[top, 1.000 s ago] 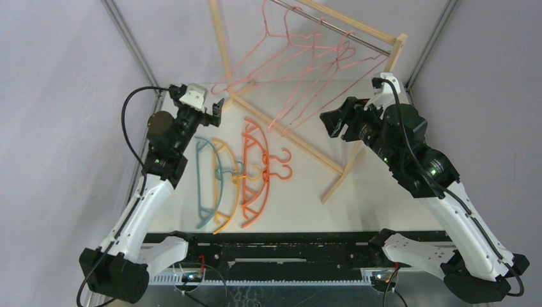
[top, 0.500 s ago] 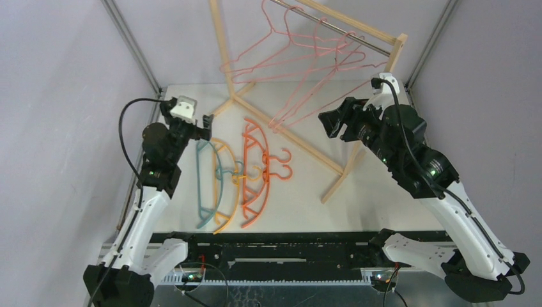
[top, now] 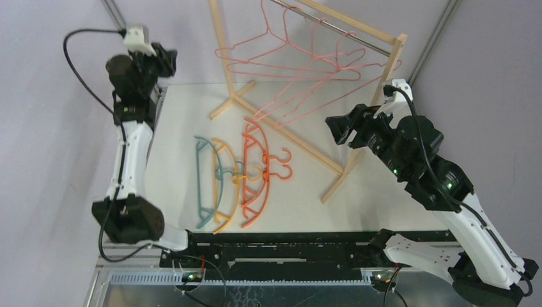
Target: Organize the hangers
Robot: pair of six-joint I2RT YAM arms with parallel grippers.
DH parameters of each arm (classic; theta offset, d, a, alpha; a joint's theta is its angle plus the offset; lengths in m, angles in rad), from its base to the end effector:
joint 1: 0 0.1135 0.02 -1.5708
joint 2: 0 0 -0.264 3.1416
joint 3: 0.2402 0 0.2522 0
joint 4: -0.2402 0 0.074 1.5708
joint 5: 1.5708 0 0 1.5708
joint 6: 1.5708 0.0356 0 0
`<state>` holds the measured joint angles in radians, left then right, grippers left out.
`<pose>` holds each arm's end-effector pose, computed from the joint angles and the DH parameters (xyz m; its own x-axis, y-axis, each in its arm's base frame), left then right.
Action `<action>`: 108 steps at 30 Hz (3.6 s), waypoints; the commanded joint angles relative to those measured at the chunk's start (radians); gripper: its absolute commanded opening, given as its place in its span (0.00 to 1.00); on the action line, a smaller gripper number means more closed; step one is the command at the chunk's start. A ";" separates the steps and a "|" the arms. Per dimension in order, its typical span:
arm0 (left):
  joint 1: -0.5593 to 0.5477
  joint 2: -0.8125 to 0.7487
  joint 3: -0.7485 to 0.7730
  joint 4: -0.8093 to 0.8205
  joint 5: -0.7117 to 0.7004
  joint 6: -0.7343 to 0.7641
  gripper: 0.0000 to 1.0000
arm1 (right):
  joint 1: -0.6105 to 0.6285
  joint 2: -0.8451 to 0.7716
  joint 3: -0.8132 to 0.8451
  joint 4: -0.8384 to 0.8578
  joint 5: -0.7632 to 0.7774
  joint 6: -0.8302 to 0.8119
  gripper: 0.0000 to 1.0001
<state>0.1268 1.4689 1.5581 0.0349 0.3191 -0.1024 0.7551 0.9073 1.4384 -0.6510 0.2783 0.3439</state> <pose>0.3375 0.0318 0.4711 0.1029 -0.0847 -0.9911 0.2003 0.9777 -0.0628 0.1128 0.0927 0.4843 -0.2372 0.2219 -0.9458 -0.4040 0.8628 0.3038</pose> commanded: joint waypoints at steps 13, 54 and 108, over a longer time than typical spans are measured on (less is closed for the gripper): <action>-0.166 0.489 0.616 0.115 0.234 -0.158 0.41 | 0.009 -0.091 -0.046 -0.078 0.081 -0.032 0.67; -0.164 0.158 0.069 0.171 0.285 -0.065 0.43 | -0.132 0.371 0.188 0.403 0.345 -0.284 0.17; -0.035 -0.114 -0.230 0.108 0.332 -0.032 0.42 | -0.159 1.172 0.991 0.452 -0.183 -0.252 0.19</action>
<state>0.0788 1.4124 1.3373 0.1520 0.6369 -0.1707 0.6075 2.0724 2.3684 -0.2787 0.1467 0.0631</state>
